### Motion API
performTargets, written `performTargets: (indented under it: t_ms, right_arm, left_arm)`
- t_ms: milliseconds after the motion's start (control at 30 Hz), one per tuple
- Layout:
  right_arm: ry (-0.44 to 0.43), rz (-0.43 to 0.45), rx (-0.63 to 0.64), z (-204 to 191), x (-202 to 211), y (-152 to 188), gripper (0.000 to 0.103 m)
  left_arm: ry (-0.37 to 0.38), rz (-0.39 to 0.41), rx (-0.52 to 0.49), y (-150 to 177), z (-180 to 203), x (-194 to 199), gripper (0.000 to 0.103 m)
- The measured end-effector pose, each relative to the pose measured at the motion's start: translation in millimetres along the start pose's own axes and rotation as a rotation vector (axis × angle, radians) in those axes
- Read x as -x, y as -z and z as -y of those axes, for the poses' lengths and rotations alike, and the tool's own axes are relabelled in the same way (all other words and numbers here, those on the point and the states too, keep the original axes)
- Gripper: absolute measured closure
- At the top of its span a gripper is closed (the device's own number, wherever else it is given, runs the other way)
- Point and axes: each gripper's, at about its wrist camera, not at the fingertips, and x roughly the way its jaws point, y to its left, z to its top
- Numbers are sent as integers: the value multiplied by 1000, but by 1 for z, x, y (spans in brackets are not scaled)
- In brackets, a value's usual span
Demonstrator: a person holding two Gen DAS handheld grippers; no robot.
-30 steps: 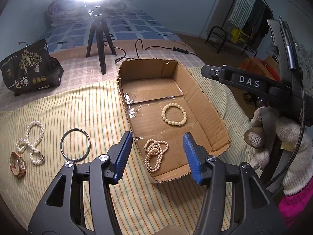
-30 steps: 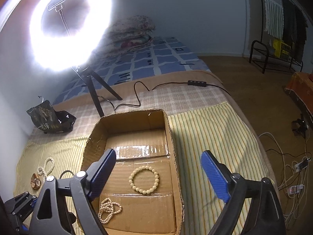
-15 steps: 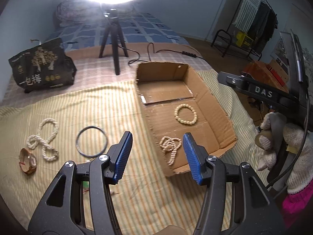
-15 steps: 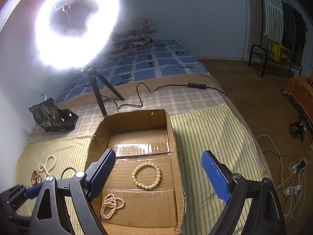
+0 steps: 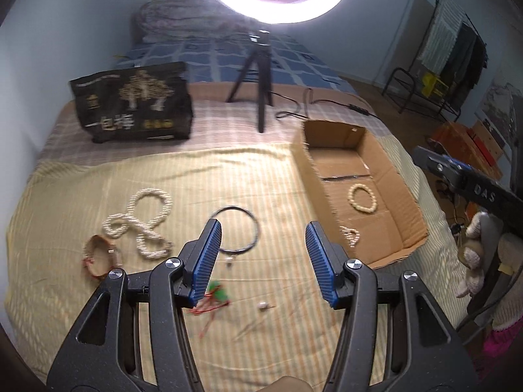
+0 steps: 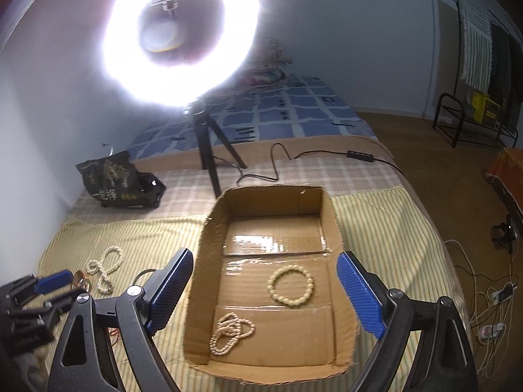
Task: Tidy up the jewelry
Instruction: 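Move both tools back toward the watch and jade pendant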
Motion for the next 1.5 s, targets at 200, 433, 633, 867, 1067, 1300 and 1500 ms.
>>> performTargets:
  t_ms: [200, 433, 633, 867, 1067, 1300, 1500]
  right_arm:
    - [-43, -25, 43, -27, -2, 6, 12]
    - [-119, -70, 116, -67, -9, 18, 14]
    - [-222, -152, 161, -106, -24, 35, 19]
    - [-275, -237, 257, -146, -36, 62, 22]
    - [-296, -315, 311, -168, -51, 85, 25]
    - [-350, -402, 279, -179, -69, 96, 34]
    - [-354, -452, 295, -189, -81, 102, 41]
  left_arm:
    - [-43, 12, 56, 2, -36, 14, 48]
    - [-94, 8, 109, 6, -73, 20, 48]
    - [-127, -5, 146, 11, -101, 22, 48]
    - [-159, -36, 229, 19, -147, 25, 48]
    - [-171, -104, 351, 35, -197, 14, 48]
    - [-162, -185, 428, 51, -225, -9, 55]
    - [-159, -221, 418, 50, -221, -27, 55]
